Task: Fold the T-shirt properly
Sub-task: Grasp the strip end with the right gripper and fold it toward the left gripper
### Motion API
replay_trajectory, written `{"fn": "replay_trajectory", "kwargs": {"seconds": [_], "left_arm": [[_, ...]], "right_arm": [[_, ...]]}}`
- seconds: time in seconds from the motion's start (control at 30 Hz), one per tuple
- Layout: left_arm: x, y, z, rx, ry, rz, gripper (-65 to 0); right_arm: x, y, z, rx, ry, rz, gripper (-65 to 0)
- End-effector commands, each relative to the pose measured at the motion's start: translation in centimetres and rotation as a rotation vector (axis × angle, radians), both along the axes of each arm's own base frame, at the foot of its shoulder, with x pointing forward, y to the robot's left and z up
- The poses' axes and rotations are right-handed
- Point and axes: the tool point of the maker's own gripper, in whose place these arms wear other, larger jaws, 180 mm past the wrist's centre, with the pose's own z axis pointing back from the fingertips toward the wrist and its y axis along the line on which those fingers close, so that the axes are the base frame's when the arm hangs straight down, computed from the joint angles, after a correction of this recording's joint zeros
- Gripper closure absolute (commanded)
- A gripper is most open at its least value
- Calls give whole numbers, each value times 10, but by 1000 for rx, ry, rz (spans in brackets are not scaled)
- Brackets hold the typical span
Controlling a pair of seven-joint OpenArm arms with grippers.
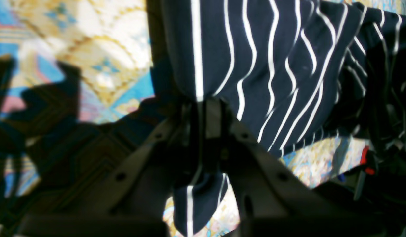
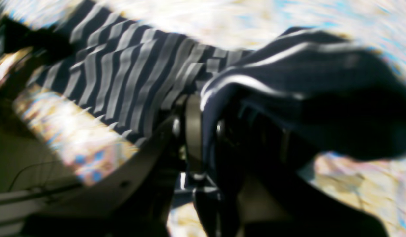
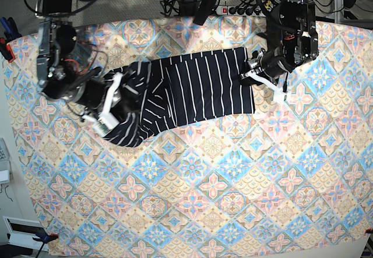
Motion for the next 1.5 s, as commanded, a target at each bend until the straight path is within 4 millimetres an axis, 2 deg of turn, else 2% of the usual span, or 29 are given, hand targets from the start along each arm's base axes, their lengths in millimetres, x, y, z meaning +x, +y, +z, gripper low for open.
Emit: {"fn": "replay_trajectory", "kwargs": {"seconds": [0.0,0.07,0.23,0.4,0.5,0.6,0.73,0.9,1.0,1.07,1.17,1.3,1.37,1.47], "left_arm": [[7,0,8,-7,-35,0,0],[7,0,8,-7,-35,0,0],[7,0,8,-7,-35,0,0],[7,0,8,-7,-35,0,0],[8,0,8,-9,-36,1,0],[8,1,8,-5,-36,1,0],[8,1,8,-5,-36,1,0],[8,1,8,-6,-37,3,0],[8,1,8,-7,-36,2,0],[8,1,8,-7,-36,2,0],[7,1,8,-7,-35,1,0],[6,2,8,-7,-30,-1,0],[5,3,7,-6,-28,0,-21],[-1,6,5,1,-17,2,-48]], "right_arm": [[4,16,14,52,-44,26,-28],[-2,39,14,86,-33,69,-28],[-14,80,15,148,-15,146,-29],[-11,125,34,210,-54,237,-29],[-8,140,37,156,-96,297,-29],[-8,157,29,112,-96,350,-30],[-16,180,7,63,-50,440,-30],[-33,213,1,74,-47,569,-30],[-42,222,-8,80,-21,602,-30],[-38,231,-10,94,-14,605,-30],[-35,232,-21,102,24,587,-46],[-27,229,-18,103,7,576,-184],[-24,222,-21,87,4,571,-254],[-22,220,-11,91,-31,576,-298]]}}
